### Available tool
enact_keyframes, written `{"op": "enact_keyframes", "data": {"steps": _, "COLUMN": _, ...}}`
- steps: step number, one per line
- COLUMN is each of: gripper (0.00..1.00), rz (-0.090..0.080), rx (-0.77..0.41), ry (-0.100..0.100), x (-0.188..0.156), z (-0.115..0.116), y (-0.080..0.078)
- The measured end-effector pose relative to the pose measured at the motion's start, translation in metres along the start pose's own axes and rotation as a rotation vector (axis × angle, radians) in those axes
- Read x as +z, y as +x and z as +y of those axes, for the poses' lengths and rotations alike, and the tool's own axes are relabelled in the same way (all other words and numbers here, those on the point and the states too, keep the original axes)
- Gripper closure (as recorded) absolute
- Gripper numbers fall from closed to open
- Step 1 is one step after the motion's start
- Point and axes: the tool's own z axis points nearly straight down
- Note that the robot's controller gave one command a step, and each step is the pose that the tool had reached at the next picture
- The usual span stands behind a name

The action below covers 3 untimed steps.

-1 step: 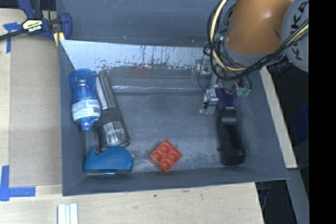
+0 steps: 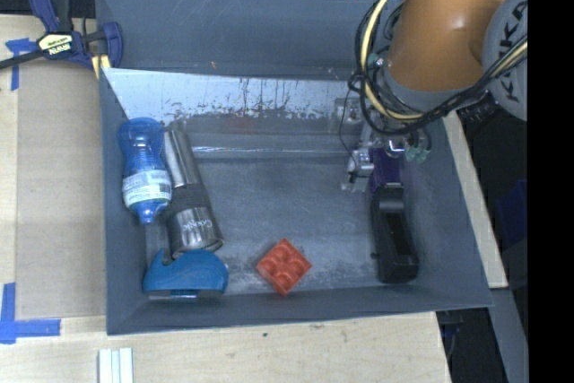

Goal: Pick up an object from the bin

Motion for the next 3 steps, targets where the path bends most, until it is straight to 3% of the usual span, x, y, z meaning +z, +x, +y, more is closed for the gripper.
{"op": "enact_keyframes", "data": {"steps": 1, "gripper": 0.0, "rz": 0.002, "rx": -0.125, "ry": 0.0, "x": 0.062, "z": -0.004, "y": 0.011}}
{"op": "enact_keyframes", "data": {"steps": 2, "gripper": 0.0, "rz": -0.002, "rx": 0.052, "ry": 0.0, "x": 0.099, "z": 0.028, "y": 0.036}}
{"op": "enact_keyframes", "data": {"steps": 3, "gripper": 0.0, "rz": 0.005, "rx": -0.197, "ry": -0.001, "x": 0.101, "z": 0.066, "y": 0.104}}
